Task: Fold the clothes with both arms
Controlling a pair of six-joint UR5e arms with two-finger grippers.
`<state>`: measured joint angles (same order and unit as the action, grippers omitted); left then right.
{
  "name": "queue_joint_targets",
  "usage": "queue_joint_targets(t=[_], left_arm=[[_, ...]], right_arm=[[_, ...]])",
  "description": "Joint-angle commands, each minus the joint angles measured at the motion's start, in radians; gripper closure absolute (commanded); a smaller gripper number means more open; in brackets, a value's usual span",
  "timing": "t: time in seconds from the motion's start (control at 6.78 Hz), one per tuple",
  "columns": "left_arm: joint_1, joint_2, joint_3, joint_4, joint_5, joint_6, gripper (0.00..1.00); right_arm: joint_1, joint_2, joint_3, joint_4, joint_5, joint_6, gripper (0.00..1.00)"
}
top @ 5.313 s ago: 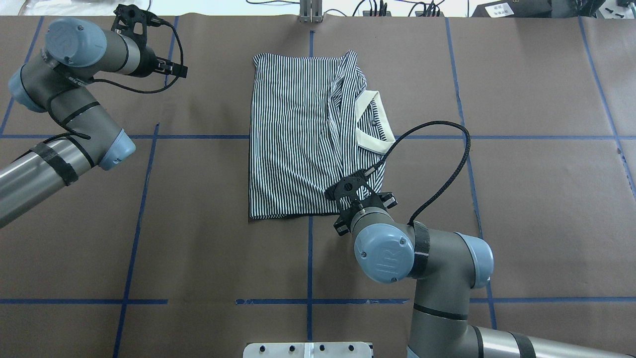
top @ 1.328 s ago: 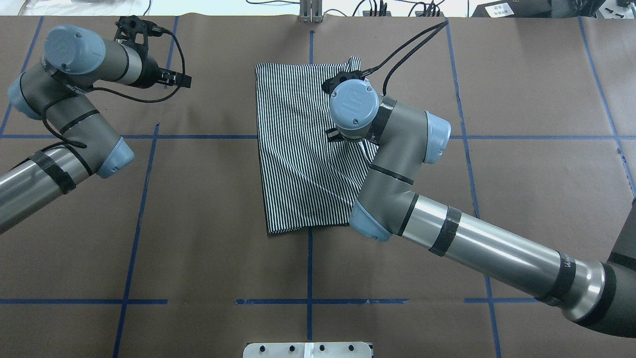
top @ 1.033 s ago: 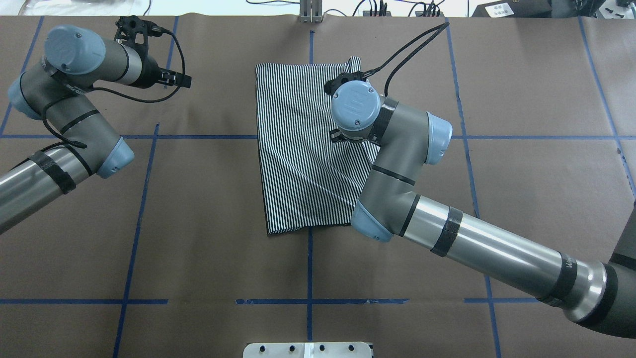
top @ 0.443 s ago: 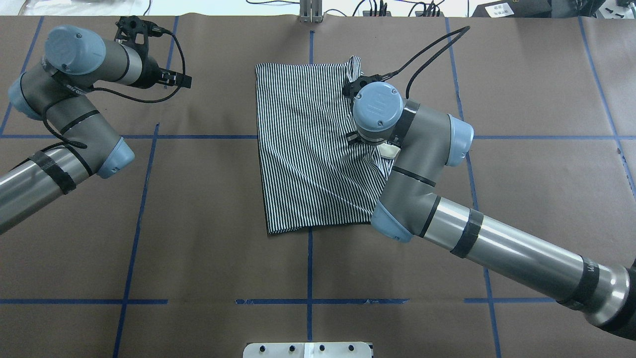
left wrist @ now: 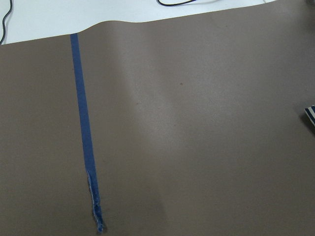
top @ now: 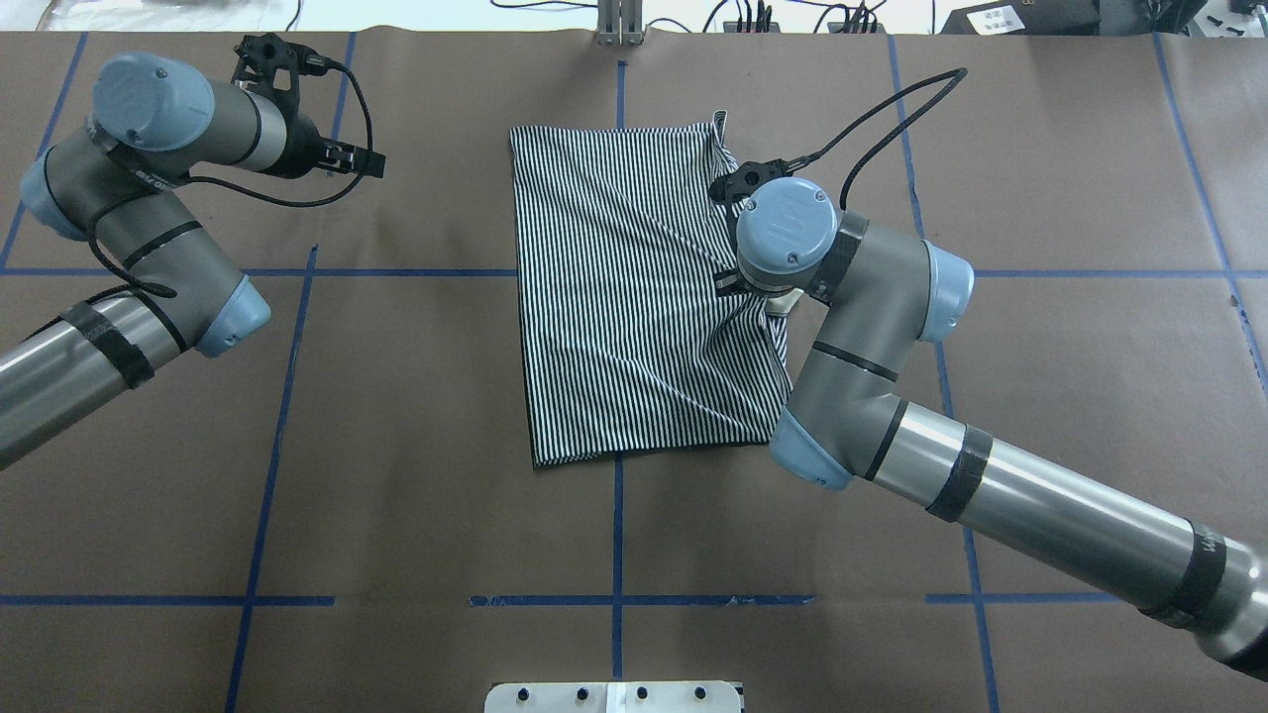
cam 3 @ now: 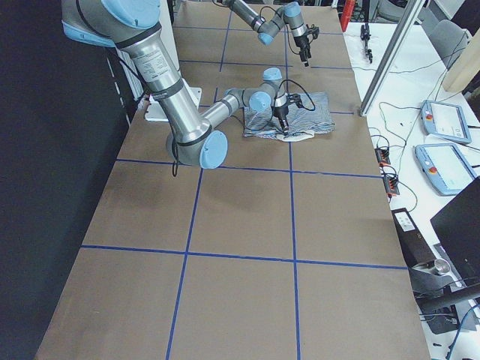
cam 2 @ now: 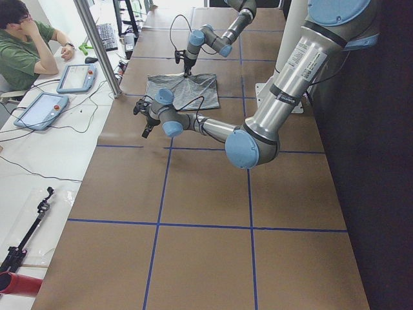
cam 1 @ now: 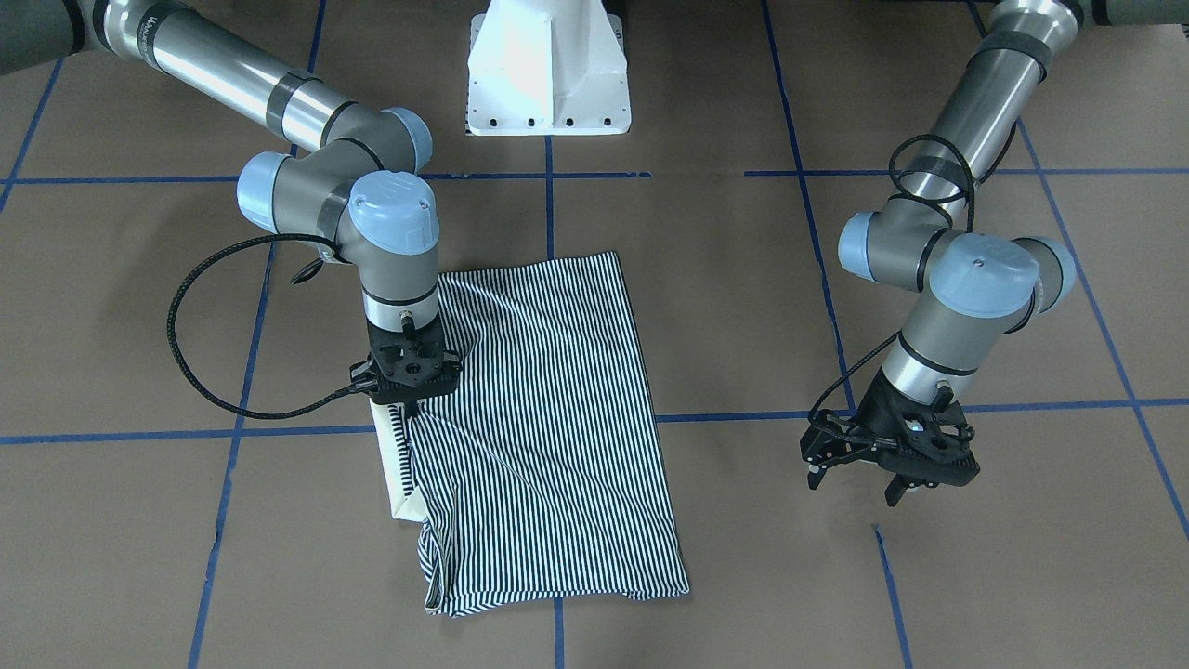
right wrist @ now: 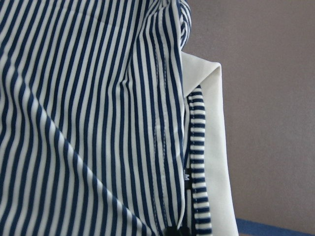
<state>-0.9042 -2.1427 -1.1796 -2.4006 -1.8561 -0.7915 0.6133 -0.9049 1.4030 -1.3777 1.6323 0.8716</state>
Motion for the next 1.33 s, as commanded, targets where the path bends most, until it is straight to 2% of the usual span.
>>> queue_joint_targets(t=[0.0,0.44,0.74,0.89,1.18], left_arm=[[0.001,0.001,0.0,0.0,0.0,0.0,0.0],[0.002,0.0,-0.018,0.001,0.0,0.0,0.0],[0.004,0.0,-0.028,0.003,0.0,-0.002,0.0],[0.004,0.0,-0.029,0.002,0.0,-0.002,0.0],[0.002,0.0,-0.046,0.006,0.002,-0.02,0.0]], right_arm=[[0.012,-0.003,0.001,0.005,0.001,0.004,0.0],[0.075,-0.005,-0.004,0.063,0.063,-0.016,0.0],[0.098,0.055,-0.033,0.063,0.075,-0.01,0.0],[0.105,0.139,-0.13,0.074,0.083,-0.003,0.0],[0.131,0.193,-0.34,0.26,0.092,0.024,0.0]])
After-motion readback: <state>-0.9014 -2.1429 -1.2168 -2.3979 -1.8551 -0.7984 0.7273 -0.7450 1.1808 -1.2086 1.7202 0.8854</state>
